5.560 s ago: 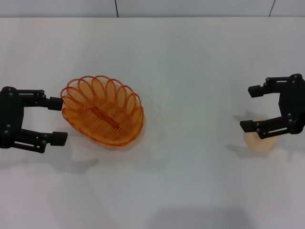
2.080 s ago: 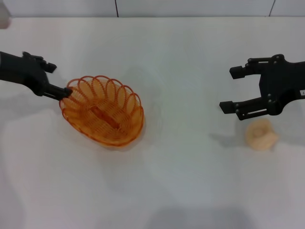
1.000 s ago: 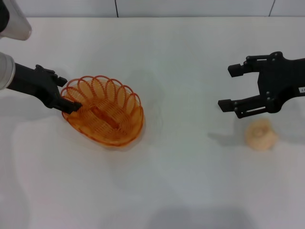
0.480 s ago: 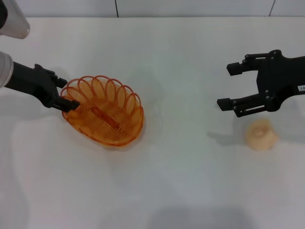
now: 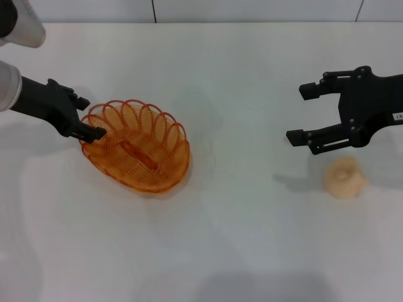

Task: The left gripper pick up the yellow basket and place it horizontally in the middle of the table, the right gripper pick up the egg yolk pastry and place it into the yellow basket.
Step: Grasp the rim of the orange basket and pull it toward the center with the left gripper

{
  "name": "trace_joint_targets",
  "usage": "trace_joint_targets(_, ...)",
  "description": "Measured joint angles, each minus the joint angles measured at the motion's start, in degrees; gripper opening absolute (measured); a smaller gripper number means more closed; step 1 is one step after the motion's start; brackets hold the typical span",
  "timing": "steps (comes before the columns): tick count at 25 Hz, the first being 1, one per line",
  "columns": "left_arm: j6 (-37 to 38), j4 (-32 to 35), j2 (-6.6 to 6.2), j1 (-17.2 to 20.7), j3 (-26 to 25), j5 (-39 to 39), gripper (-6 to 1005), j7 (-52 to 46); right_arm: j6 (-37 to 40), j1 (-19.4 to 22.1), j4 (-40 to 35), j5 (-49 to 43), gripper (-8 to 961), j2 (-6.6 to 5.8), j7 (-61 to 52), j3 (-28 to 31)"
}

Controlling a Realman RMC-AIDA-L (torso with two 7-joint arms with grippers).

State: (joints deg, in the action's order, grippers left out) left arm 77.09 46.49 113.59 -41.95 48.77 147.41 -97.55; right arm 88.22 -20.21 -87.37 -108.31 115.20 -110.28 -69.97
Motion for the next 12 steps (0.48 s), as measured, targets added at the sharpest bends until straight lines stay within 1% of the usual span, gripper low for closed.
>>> trace_joint_targets(3, -0.4, -0.1, 0.10, 0.3, 0.0, 0.0, 761, 0.0, 0.0, -0.2, 0.0, 0.0, 856, -0.03, 0.0, 0.0)
trace_joint_targets(9, -1.4, -0.9, 0.84, 0.5, 0.0, 0.0, 759, 0.3, -0.1, -0.6, 0.2, 0.0, 856, -0.08, 0.0, 0.0)
trace_joint_targets(12, -1.7, -1.0, 0.92, 0.7, 0.0, -0.2, 758, 0.4, 0.0, -0.6, 0.2, -0.1, 856, -0.14, -0.2, 0.0)
